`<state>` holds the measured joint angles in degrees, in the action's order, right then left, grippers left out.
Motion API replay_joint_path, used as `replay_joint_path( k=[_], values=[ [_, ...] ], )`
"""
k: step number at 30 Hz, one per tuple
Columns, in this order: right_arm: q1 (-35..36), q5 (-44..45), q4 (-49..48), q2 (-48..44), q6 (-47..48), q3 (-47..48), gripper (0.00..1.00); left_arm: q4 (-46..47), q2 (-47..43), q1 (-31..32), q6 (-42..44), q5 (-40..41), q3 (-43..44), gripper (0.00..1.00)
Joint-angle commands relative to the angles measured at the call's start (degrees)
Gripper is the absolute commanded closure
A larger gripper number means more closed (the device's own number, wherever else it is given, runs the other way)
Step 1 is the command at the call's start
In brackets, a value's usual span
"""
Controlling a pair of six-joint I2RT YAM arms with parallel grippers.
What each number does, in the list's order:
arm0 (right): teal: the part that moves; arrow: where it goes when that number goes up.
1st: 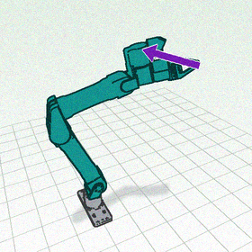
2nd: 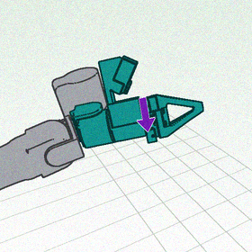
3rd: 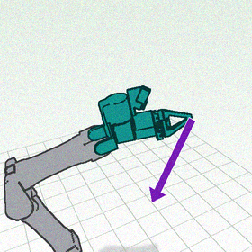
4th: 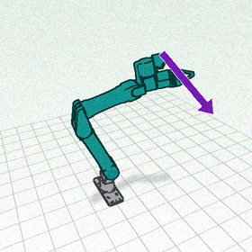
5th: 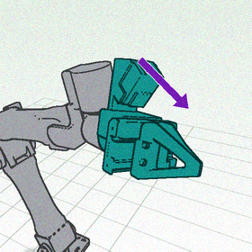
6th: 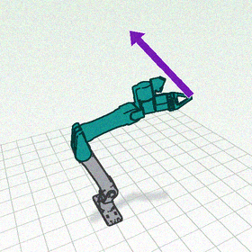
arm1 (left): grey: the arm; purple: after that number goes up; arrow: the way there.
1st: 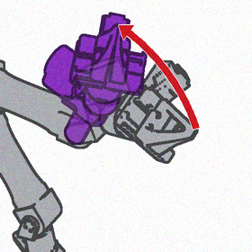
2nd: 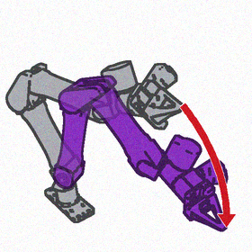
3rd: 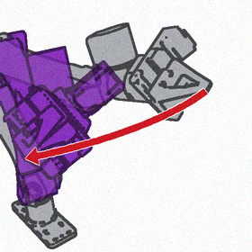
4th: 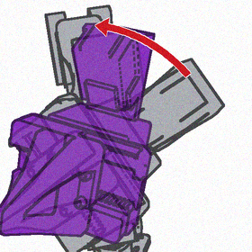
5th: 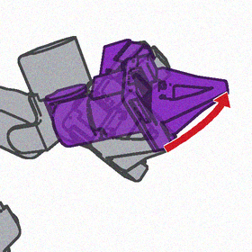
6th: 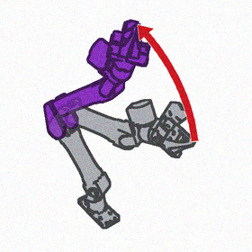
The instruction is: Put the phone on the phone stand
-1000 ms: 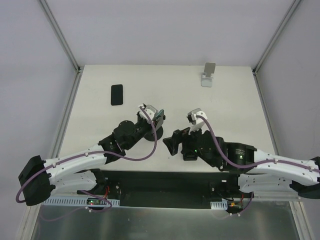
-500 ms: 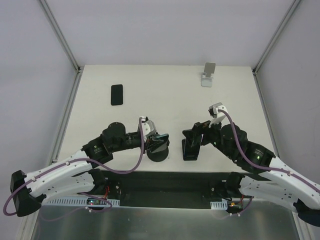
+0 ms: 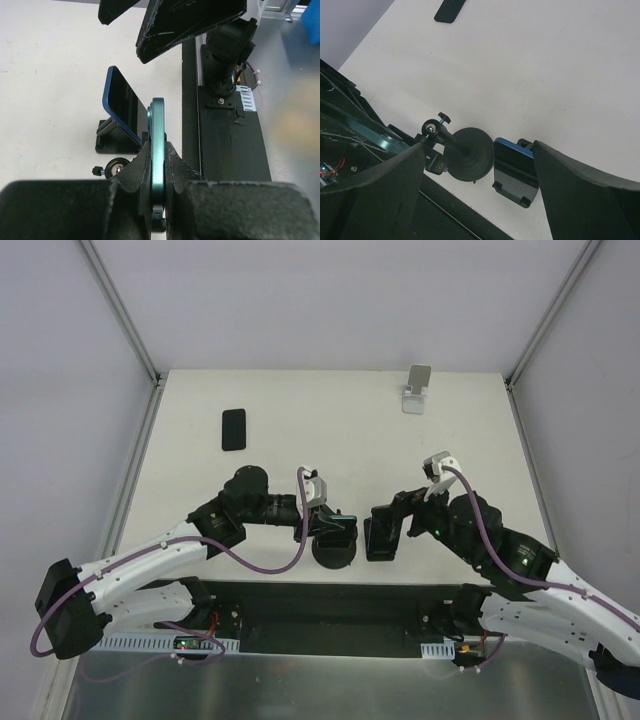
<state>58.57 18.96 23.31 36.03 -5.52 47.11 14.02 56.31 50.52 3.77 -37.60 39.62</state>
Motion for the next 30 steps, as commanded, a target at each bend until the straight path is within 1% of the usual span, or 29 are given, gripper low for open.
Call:
replay_joint_path(
  k=[1,6,10,11,13,14,17,19,22,23,24,25,27,28,29,30],
  values=[
    [-0.4,1.8,0.5,-2.1,1.5,0.0,0.11,8.9,2.7,-0.9,-0.7,-7.0,4.5,1.0],
    [-0.6,2.7,0.9,-3.3,1.9,-0.4,0.1,10.4,4.5,-2.2,-1.7,-7.1,3.9,1.0],
    [-0.7,2.5,0.9,-3.2,1.8,-0.8,0.1,11.1,4.9,-2.4,-3.7,-4.6,2.3,1.0],
    [-0.7,2.6,0.9,-3.2,1.7,-0.9,0.1,11.7,4.9,-2.6,-6.5,-4.0,2.0,1.0],
    [-0.7,2.6,0.9,-3.2,1.5,-1.1,0.1,13.0,4.9,-3.1,-8.8,-3.8,0.5,1.0],
    [-0.7,2.3,0.9,-3.1,1.4,-1.1,0.1,13.4,5.2,-3.4,-11.3,-4.0,0.1,1.0],
    [-0.7,2.0,0.9,-2.8,1.2,-1.1,0.1,15.1,5.5,-3.9,-14.8,-3.8,-1.6,1.0],
    [-0.7,2.0,0.9,-2.8,1.1,-1.1,0.1,16.7,5.5,-3.9,-15.8,-3.5,-3.3,1.0],
    [-0.7,1.8,0.6,-3.0,0.9,-1.3,0.1,14.5,4.9,-3.9,-16.0,-1.2,-2.9,1.0],
    [-0.7,1.6,0.5,-3.0,0.8,-1.4,0.1,13.6,4.7,-3.9,-15.9,-0.7,-2.5,0.97],
    [-0.8,1.6,0.6,-3.0,0.9,-1.4,0.1,12.9,4.3,-3.9,-15.9,-0.1,-2.1,0.89],
    [-0.8,1.6,0.6,-3.0,0.7,-1.5,0.1,11.0,3.7,-4.0,-16.0,1.0,-1.0,0.79],
    [-0.7,1.4,0.6,-3.1,0.6,-1.6,0.1,9.4,2.8,-4.2,-15.5,1.6,-0.2,0.65],
    [-0.8,1.4,0.5,-3.1,0.5,-1.7,0.1,8.4,1.5,-4.2,-15.5,3.4,0.5,0.59],
    [-0.7,1.3,0.6,-3.2,0.5,-1.8,0.1,6.5,0.6,-4.3,-15.0,4.1,0.8,0.42],
    [-0.8,1.3,0.6,-3.2,0.4,-1.9,0.1,5.8,-0.2,-4.6,-14.9,4.6,1.0,0.37]
  ],
)
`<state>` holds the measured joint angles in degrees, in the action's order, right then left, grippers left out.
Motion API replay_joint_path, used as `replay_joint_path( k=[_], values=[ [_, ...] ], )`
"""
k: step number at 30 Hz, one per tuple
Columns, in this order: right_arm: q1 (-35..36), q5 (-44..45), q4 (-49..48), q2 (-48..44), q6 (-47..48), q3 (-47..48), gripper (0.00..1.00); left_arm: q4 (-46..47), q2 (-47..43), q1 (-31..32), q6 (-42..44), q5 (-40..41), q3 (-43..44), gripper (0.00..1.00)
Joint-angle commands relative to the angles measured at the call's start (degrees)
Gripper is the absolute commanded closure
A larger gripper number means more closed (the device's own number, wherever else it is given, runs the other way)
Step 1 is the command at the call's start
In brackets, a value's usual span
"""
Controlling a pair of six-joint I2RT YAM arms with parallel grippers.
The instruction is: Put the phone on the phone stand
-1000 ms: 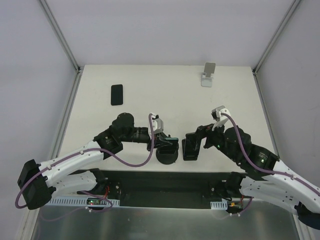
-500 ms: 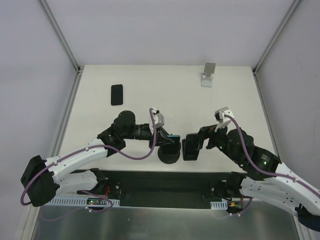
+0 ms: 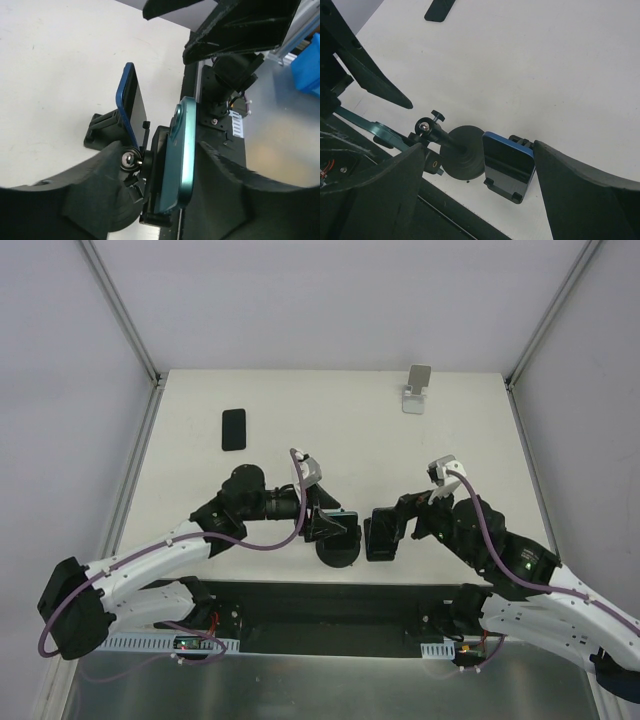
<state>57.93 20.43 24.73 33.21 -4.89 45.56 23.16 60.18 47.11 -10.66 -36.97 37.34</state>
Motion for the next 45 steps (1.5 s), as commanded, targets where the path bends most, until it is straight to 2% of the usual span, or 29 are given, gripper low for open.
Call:
replay_joint_path(
  k=[1,6,11,12,15,20,23,27,30,33,35,36,37,39,40,43,44,45],
  values=[
    [-0.1,-0.2,-1.0,-0.4,-0.2,-0.5,0.1,-4.0,-5.1,-1.4,-0.4,4.7,3.3,0.32],
    [-0.2,0.2,-1.0,-1.0,-0.1,-1.1,0.1,-8.6,-13.2,-3.8,-2.0,7.3,3.9,0.11],
    [-0.4,2.2,-1.1,-0.5,0.1,-0.7,0.09,-13.4,-20.6,-6.3,-5.2,16.7,4.0,0.09],
    [-0.7,2.6,-1.3,-0.2,0.5,-0.6,0.08,-14.9,-21.6,-6.4,-5.6,22.4,3.8,0.08],
    [-1.9,4.1,-1.0,2.0,0.4,0.9,0.07,-18.0,-22.8,-6.9,-7.4,33.0,5.1,0.07],
    [-6.6,3.0,-0.1,8.5,0.2,5.5,0.05,-19.9,-17.4,-10.4,-9.6,36.7,9.0,0.05],
    [-11.9,1.3,0.9,12.8,-0.4,8.0,0.04,-17.6,-13.3,-12.5,-10.3,36.6,11.9,0.04],
    [-24.7,-4.8,0.2,18.9,-1.7,12.7,0.04,-11.4,-7.5,-18.3,-12.1,35.4,16.4,0.02],
    [-32.4,-8.3,-4.1,25.7,-1.8,15.7,0.04,-5.0,-1.5,-21.4,-14.7,31.7,19.4,0.03],
    [-38.7,-10.4,-10.7,35.7,-1.2,22.2,0.04,1.7,5.1,-24.3,-14.8,31.7,21.5,0.03],
    [-40.9,-9.4,-12.9,46.0,-0.1,30.6,0.03,3.8,10.5,-26.7,-14.4,31.8,22.7,0.03],
    [-42.8,-8.7,-12.3,54.2,0.2,34.4,0.03,4.3,12.1,-27.5,-14.4,31.0,24.1,0.03],
    [-43.8,-8.6,-11.5,58.5,-0.3,43.4,0.03,5.7,15.5,-28.6,-14.6,30.2,24.5,0.04],
    [-46.8,-10.9,-9.2,66.6,-1.9,52.0,0.03,8.2,18.1,-31.5,-15.0,26.9,24.0,0.05],
    [-47.5,-12.2,-8.7,73.9,-3.3,60.4,0.03,11.5,19.9,-32.4,-15.2,26.0,23.0,0.05],
    [-49.1,-13.9,-6.3,87.3,-2.6,72.8,0.02,19.8,22.3,-34.8,-14.7,22.7,17.3,0.05],
    [-49.4,-14.5,-4.8,90.8,-1.9,83.0,0.02,21.2,22.9,-35.2,-14.4,22.0,14.7,0.05],
    [-49.7,-15.0,-0.6,97.2,-1.1,87.9,0.02,22.4,23.9,-35.2,-13.8,21.5,13.6,0.05]
  ],
)
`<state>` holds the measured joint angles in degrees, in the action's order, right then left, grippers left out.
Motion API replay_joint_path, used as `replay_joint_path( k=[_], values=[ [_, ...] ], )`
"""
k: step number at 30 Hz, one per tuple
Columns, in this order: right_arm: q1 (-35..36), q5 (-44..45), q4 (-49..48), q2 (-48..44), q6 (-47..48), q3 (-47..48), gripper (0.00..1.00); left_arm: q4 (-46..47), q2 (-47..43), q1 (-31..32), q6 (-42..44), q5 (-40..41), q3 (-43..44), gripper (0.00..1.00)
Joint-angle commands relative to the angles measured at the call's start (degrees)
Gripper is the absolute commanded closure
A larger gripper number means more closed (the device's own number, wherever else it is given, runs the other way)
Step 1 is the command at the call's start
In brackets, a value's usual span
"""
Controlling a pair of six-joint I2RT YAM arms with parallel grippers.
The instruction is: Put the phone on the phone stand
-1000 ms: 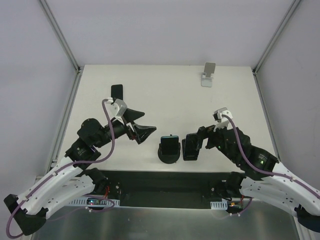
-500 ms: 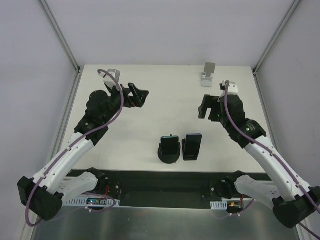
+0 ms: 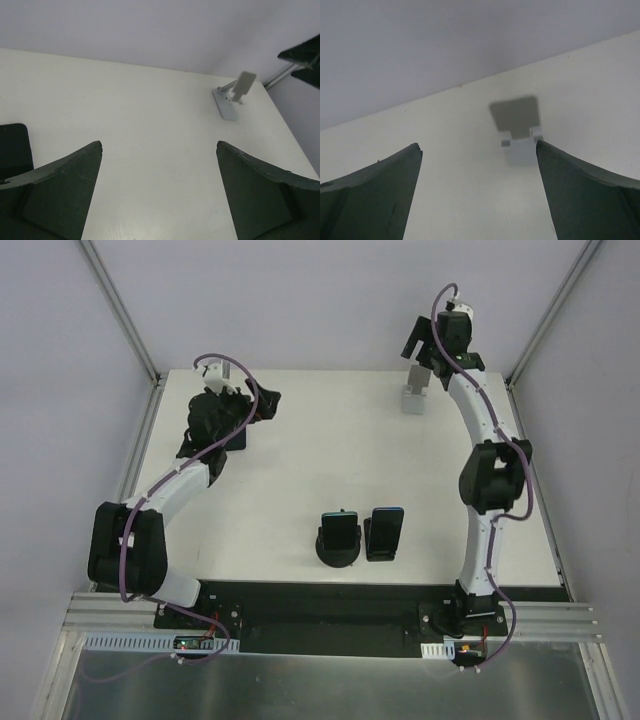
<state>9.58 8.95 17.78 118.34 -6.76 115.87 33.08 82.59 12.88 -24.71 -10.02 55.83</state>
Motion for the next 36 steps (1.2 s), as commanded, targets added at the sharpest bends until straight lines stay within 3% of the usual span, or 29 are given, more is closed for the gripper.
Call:
replay_joint_path(
  k=[1,3,7,10,14,34,36],
  values=[
    [-1.3,-3.8,7.8,14.7,3.1,21.6,0.0,14.9,2.1,-1.0,0.6,-6.4,-5.6,0.06],
    [-1.4,-6.4,6.2,18.6,6.2,25.5,0.0,17.2,4.5,-1.0,0.9,-8.2,-6.6,0.06],
    [-1.8,-4.1,2.3,18.4,11.8,20.6,0.0,22.0,9.3,-1.0,-1.4,-13.2,-6.0,0.1],
    [-2.1,-3.5,-0.2,18.1,11.8,17.3,0.0,26.5,12.9,-1.0,-4.5,-15.2,-5.6,0.11],
    [-2.3,-2.0,1.4,21.7,11.6,20.3,0.01,27.2,15.3,-1.0,-6.8,-17.5,-4.3,0.12],
    [-2.7,1.2,-5.3,29.0,14.8,25.2,0.0,28.6,13.8,0.0,-6.3,-16.6,-5.9,0.14],
    [-2.8,1.4,-5.7,29.1,14.7,25.2,0.04,28.5,13.7,0.0,-6.1,-16.5,-6.1,0.14]
  ],
)
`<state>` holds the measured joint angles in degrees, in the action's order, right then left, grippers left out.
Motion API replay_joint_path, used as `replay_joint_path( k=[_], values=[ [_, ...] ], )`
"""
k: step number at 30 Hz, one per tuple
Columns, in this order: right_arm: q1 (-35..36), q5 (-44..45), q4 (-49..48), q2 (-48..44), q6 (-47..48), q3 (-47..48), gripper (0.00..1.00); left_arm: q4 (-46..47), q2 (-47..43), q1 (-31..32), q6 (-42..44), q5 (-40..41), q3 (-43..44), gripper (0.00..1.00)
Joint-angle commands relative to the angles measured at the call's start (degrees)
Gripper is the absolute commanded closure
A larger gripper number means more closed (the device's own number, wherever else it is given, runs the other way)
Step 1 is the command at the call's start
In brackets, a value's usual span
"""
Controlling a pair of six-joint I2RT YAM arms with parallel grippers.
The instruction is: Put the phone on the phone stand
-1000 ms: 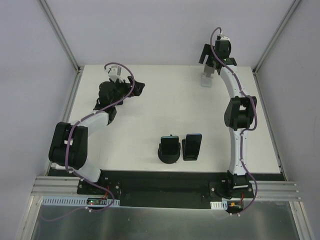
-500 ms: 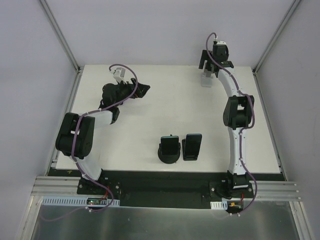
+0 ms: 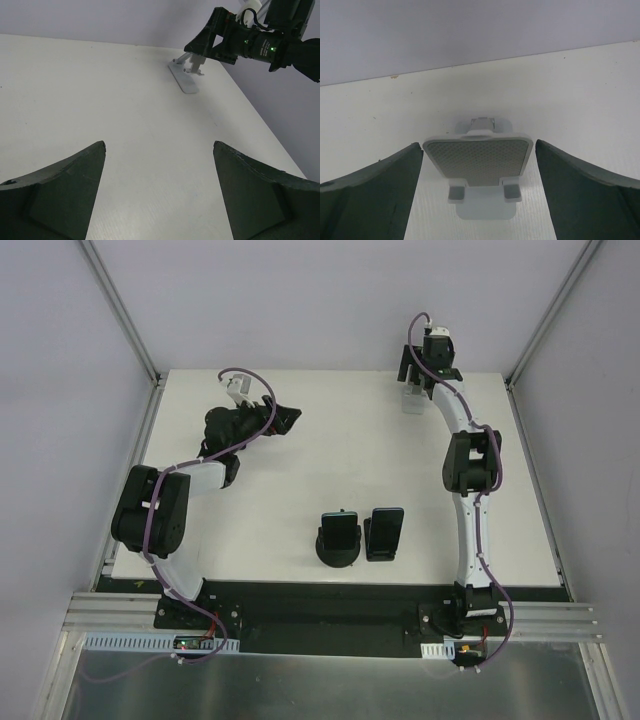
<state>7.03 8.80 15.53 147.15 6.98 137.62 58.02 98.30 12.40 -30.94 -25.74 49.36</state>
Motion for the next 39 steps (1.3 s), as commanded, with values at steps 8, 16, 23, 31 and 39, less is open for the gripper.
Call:
replay_joint_path(
  k=[8,16,23,31,39],
  values=[
    [0.3,2.0,-5.2,0.9,1.5,3.7,0.34,2.6,-3.8,0.5,1.6,-0.1,-0.3,0.14],
    [2.2,5.2,-5.4,-4.6,6.1,2.7,0.89,-1.5,-6.0,0.5,3.9,1.7,-0.4,0.14],
    [7.0,17.8,-11.5,-22.2,10.2,-10.9,0.99,-11.9,-7.3,-0.1,6.8,6.4,2.1,0.14],
    [15.8,31.3,-22.6,-40.5,18.2,-26.2,0.99,-16.7,-12.2,-1.6,5.5,14.8,-0.6,0.14],
    [37.4,44.9,-21.9,-52.6,18.2,-35.6,0.99,-32.3,-25.4,-3.9,-1.8,35.5,-4.8,0.1]
  ],
)
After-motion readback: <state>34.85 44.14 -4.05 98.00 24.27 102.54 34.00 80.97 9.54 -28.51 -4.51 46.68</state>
